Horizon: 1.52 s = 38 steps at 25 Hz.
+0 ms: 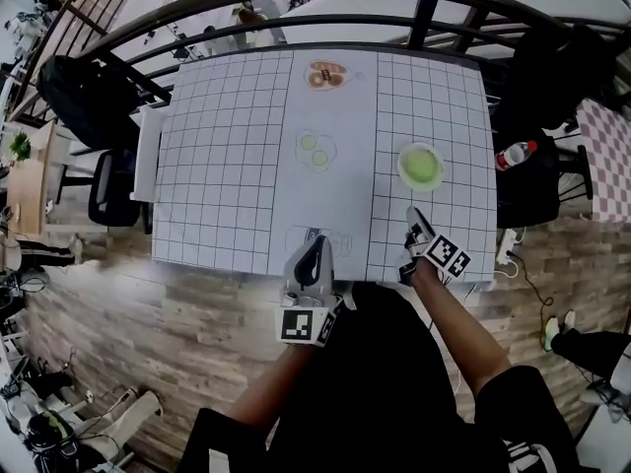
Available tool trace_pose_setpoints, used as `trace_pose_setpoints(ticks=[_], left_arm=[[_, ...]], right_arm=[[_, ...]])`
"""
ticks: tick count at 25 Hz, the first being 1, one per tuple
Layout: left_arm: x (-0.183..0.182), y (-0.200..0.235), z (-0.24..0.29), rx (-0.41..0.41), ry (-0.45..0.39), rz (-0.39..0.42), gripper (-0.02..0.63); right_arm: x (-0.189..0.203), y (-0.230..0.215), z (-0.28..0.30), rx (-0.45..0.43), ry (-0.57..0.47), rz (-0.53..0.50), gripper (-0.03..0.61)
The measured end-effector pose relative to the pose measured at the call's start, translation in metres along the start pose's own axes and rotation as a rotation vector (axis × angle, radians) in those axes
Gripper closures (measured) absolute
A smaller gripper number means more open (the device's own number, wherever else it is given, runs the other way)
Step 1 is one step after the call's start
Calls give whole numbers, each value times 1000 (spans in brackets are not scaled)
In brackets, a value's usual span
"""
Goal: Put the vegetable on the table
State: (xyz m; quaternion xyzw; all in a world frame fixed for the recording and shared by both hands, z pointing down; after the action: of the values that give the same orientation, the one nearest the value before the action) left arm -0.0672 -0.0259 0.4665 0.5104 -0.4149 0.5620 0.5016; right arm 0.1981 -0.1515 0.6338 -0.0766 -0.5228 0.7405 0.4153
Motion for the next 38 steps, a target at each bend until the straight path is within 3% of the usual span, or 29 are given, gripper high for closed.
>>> trace_pose_setpoints(ticks=[4, 9, 12, 18, 23, 28, 33, 38], left_arm=[[0, 22, -16, 6, -6, -8, 607], [-8, 50, -32, 10, -30, -1, 607], [-17, 65, -43, 12, -49, 0, 607], [-37, 100, -69, -14, -80, -42, 607], [-46, 129, -89, -32, -95, -49, 607], [-46, 146, -107, -24, -117, -29, 607], [-59, 159, -115, -8, -154, 0, 607], [-54, 166, -128, 6, -160, 22, 607]], right_arm=[[19, 44, -12, -27, -13, -41, 573], [47, 100, -25, -58, 7, -83, 581], [66, 130, -35, -66, 11, -190, 581], [104, 186, -46, -72, -6, -519, 581], [134, 229, -48, -121, -24, -681, 580], [164, 266, -54, -151, -49, -706, 581], [185, 307, -64, -205, -137, -858, 581], [216, 321, -63, -259, -115, -928, 581]])
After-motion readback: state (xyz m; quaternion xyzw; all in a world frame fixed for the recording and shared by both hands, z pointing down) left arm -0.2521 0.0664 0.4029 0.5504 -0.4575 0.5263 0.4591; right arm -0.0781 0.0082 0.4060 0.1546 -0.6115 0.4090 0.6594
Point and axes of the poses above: the fingertips, and each gripper's own axes: z forward along the fingers, y to its left, x out of its underside, the point moved 9 cm from there along -z, backward along the fingers, and after that the axes turned 7 degrees about z, right-handed, at the moved point
